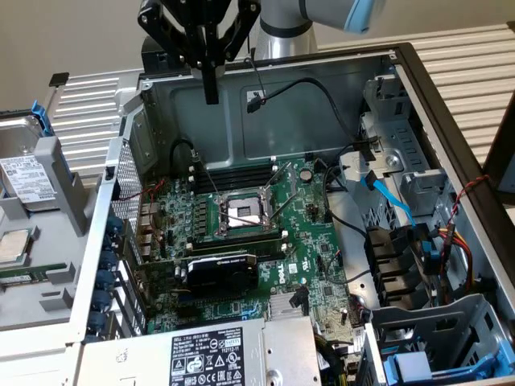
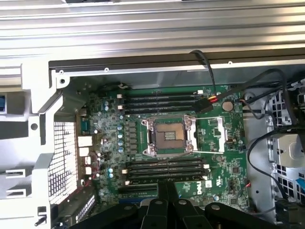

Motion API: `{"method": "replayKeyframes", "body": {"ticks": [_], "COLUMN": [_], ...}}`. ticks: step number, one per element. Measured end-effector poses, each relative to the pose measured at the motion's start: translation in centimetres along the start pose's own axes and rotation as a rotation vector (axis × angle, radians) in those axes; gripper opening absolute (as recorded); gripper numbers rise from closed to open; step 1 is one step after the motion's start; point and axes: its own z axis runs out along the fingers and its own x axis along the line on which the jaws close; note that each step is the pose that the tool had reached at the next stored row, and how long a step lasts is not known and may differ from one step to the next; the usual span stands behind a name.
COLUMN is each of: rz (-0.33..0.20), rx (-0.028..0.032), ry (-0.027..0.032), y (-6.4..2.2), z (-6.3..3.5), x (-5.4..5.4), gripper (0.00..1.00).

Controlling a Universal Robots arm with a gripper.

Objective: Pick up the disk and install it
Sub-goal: 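Reach for the disk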

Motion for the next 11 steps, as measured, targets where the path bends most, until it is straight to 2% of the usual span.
{"method": "replayKeyframes", "body": {"ticks": [11], "rz": [0.000], "rx": [0.0000], "ry": [-0.0003], "y": [-0.55], "z": [0.05], "x": [4.8], "gripper": [0.11]}}
